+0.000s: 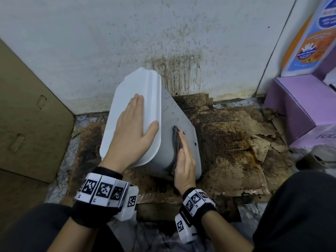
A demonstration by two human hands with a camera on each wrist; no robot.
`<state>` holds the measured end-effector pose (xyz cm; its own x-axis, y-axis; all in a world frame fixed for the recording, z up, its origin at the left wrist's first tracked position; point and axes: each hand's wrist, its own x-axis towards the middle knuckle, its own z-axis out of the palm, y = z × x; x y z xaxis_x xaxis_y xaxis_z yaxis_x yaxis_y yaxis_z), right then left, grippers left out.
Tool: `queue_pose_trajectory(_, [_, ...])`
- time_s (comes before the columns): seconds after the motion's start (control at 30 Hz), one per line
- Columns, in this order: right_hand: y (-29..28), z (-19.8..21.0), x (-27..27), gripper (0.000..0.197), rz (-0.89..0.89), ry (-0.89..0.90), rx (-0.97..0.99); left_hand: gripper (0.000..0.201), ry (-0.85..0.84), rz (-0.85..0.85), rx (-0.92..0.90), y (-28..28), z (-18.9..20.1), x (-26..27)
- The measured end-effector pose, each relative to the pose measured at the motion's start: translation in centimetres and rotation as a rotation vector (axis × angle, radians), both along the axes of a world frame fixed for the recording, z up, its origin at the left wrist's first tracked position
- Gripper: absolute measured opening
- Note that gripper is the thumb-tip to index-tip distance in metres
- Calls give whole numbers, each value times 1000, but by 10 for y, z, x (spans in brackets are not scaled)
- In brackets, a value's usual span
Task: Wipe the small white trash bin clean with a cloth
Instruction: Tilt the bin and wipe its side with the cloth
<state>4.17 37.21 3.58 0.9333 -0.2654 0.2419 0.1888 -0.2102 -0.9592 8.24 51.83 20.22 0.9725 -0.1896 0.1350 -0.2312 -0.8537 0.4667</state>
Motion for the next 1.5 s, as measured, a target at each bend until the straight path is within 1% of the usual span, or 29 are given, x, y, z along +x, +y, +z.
queue_pose_trajectory(0.17, [-29,-39,-8,48,-11,246,39,84,-4,5,-15,1,-1,0])
queue_pose_trajectory(0.27, [-39,-47,-8,53,-52,360,122,84,-12,-1,0,-6,0,0])
queue_pose_trajectory(0.37, [-44,-45,-5,49,-85,453,216,84,-14,-11,10,-13,2,-1])
queue_pose_trajectory(0.47, [-46,-43,-1,50,-104,507,284,84,-13,-12,14,-16,3,-2])
queue_pose_trajectory(0.6, [-43,-44,5,50,-144,524,317,85,-9,-5,16,-16,4,-1])
queue_pose_trajectory(0.63, [-40,-43,6,52,-157,523,324,85,-7,-2,15,-15,4,-1])
queue_pose_trajectory(0.7, [-34,-38,7,61,-187,516,333,85,-1,2,9,-12,4,0])
queue_pose_trajectory(0.73, [-30,-33,7,65,-197,504,329,85,2,7,4,-10,3,0])
queue_pose_trajectory(0.8, [-20,-21,7,69,-200,457,302,85,6,14,-3,-7,3,1])
queue_pose_trajectory(0.93, [6,14,8,65,-106,342,257,85,0,22,-13,-3,2,1])
queue_pose_trajectory(1.07, [27,52,6,60,25,208,173,86,8,25,-20,3,1,1])
queue_pose_trajectory(1.13, [32,63,5,58,91,164,134,85,8,26,-25,7,0,2])
queue_pose_trajectory(1.23, [28,61,4,56,148,121,45,85,11,27,-33,8,0,2])
queue_pose_trajectory(1.33, [16,49,2,55,156,64,-23,85,8,19,-29,5,1,1])
queue_pose_trajectory(1.43, [4,39,3,52,160,54,37,85,0,9,-24,1,1,1])
queue_pose_trajectory(1.5, [-2,29,5,49,160,83,81,85,0,9,-27,2,0,1])
